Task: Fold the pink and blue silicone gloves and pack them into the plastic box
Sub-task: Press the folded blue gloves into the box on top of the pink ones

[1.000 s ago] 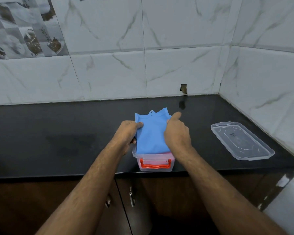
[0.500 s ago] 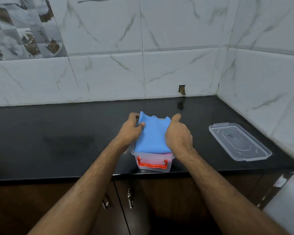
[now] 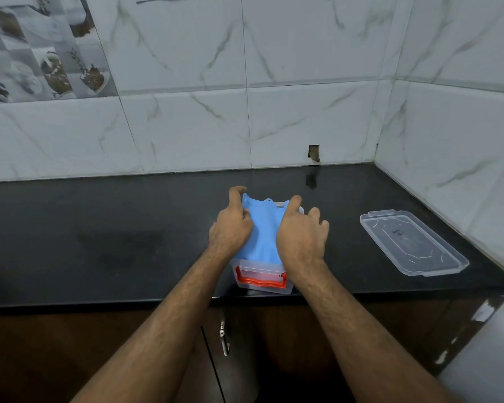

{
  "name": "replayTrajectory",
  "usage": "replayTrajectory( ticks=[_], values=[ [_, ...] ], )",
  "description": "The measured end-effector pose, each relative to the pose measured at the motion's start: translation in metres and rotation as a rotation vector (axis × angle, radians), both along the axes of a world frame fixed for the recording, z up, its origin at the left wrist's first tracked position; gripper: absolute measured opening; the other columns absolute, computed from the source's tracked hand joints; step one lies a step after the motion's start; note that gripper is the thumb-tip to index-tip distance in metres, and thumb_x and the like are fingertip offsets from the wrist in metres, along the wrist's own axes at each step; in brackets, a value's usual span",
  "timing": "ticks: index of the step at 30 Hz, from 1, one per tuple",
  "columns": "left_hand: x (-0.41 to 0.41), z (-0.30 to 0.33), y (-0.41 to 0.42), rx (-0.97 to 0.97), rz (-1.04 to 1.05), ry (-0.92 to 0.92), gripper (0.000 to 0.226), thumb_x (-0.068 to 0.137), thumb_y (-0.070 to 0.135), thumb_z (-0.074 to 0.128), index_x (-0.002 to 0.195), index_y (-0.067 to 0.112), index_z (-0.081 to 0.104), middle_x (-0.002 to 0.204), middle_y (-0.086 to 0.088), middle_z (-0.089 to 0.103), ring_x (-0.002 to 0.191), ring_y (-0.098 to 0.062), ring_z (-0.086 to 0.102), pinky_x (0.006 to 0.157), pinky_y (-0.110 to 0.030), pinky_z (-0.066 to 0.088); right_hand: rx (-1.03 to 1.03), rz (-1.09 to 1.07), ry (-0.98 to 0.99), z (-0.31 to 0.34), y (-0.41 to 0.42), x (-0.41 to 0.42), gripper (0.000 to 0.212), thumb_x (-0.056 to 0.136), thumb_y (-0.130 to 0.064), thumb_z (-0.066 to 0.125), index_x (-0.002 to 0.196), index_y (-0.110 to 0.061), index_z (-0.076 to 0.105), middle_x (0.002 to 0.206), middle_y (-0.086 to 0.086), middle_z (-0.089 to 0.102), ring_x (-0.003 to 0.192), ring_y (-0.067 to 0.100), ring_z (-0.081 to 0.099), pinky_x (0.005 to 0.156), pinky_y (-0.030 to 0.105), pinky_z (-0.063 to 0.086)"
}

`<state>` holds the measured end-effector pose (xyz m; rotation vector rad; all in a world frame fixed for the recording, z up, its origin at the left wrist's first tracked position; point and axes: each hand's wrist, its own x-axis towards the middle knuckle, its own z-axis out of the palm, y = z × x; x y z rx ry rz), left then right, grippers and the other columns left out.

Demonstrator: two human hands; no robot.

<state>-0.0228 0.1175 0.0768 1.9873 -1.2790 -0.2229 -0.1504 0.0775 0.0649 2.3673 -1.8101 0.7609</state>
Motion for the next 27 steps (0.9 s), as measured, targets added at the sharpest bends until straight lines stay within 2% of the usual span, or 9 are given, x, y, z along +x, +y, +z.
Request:
replayTrajectory(
  ticks=[3, 7, 12, 14, 17, 19, 21, 23, 27],
  values=[
    [-0.001, -0.002, 0.000, -0.008, 0.002, -0.029, 0.046, 0.099, 0.013, 0.036, 0.139, 0.035, 0.032, 0.078, 0.006, 0.058, 0.079, -0.024, 0.061, 0.079, -0.044, 0.047, -0.063, -0.008, 0.031, 0.002, 0.004, -0.001, 0.042, 0.095, -0.016, 0.047, 0.137, -0.014, 0.043, 0.107, 0.005, 0.064, 0.102, 0.023, 0.050, 0.076, 0.034, 0.036],
    [-0.002, -0.002, -0.001, 0.018, -0.001, -0.117, 0.037, 0.101, 0.013, 0.036, 0.133, 0.031, 0.040, 0.082, 0.010, 0.054, 0.083, -0.023, 0.058, 0.077, -0.041, 0.046, -0.057, 0.000, -0.005, -0.001, 0.002, -0.006, 0.038, 0.096, -0.009, 0.046, 0.134, -0.014, 0.048, 0.132, 0.008, 0.048, 0.113, 0.024, 0.046, 0.086, 0.035, 0.041],
    [0.001, -0.006, -0.003, 0.041, 0.004, -0.109, 0.028, 0.108, 0.025, 0.036, 0.133, 0.027, 0.050, 0.111, 0.006, 0.063, 0.095, -0.018, 0.056, 0.083, -0.041, 0.048, 0.236, 0.161, -0.203, -0.004, -0.006, -0.015, 0.065, 0.093, 0.002, 0.036, 0.154, -0.021, 0.038, 0.156, 0.001, 0.037, 0.132, 0.028, 0.039, 0.100, 0.043, 0.043],
    [0.003, -0.008, -0.003, -0.010, 0.000, -0.077, 0.029, 0.110, 0.032, 0.037, 0.133, 0.025, 0.053, 0.125, 0.004, 0.063, 0.105, -0.019, 0.058, 0.090, -0.042, 0.048, 0.272, 0.184, -0.245, -0.004, -0.006, -0.016, 0.068, 0.093, 0.005, 0.034, 0.157, -0.021, 0.035, 0.161, -0.001, 0.031, 0.135, 0.028, 0.037, 0.101, 0.044, 0.046],
    [0.004, -0.012, 0.004, -0.168, 0.001, -0.070, 0.034, 0.109, 0.032, 0.044, 0.140, 0.021, 0.053, 0.143, -0.003, 0.050, 0.127, -0.021, 0.052, 0.097, -0.039, 0.047, 0.248, 0.165, -0.240, -0.004, -0.004, -0.015, 0.064, 0.096, 0.002, 0.037, 0.157, -0.019, 0.034, 0.162, 0.003, 0.029, 0.136, 0.030, 0.037, 0.100, 0.043, 0.047],
    [0.006, -0.012, 0.016, -0.294, 0.051, -0.173, 0.033, 0.105, 0.026, 0.053, 0.138, 0.018, 0.056, 0.138, -0.003, 0.049, 0.126, -0.020, 0.048, 0.087, -0.037, 0.049, 0.222, 0.151, -0.228, -0.005, -0.005, -0.014, 0.062, 0.097, 0.000, 0.039, 0.156, -0.019, 0.035, 0.160, 0.005, 0.032, 0.133, 0.029, 0.039, 0.097, 0.041, 0.048],
    [0.007, -0.011, 0.026, -0.344, 0.051, -0.358, 0.025, 0.102, 0.022, 0.059, 0.125, 0.015, 0.067, 0.123, -0.003, 0.058, 0.113, -0.021, 0.055, 0.078, -0.037, 0.052, 0.193, 0.143, -0.214, -0.007, -0.006, -0.013, 0.060, 0.098, -0.002, 0.041, 0.154, -0.021, 0.037, 0.159, 0.005, 0.033, 0.131, 0.029, 0.041, 0.098, 0.041, 0.047],
    [0.007, -0.007, 0.031, -0.264, -0.010, -0.503, 0.022, 0.102, 0.020, 0.059, 0.117, 0.013, 0.073, 0.115, -0.003, 0.066, 0.099, -0.023, 0.064, 0.079, -0.041, 0.056, 0.153, 0.137, -0.200, -0.008, -0.007, -0.012, 0.057, 0.100, -0.006, 0.045, 0.154, -0.022, 0.038, 0.161, 0.004, 0.031, 0.134, 0.029, 0.040, 0.102, 0.042, 0.044],
    [0.003, -0.005, 0.030, -0.010, -0.086, -0.624, 0.033, 0.106, 0.016, 0.049, 0.136, 0.011, 0.062, 0.127, -0.004, 0.062, 0.106, -0.023, 0.064, 0.087, -0.039, 0.057, 0.024, 0.193, -0.100, -0.007, -0.006, -0.009, 0.053, 0.101, -0.015, 0.054, 0.152, -0.025, 0.043, 0.163, -0.001, 0.033, 0.142, 0.025, 0.035, 0.107, 0.043, 0.040]
  ],
)
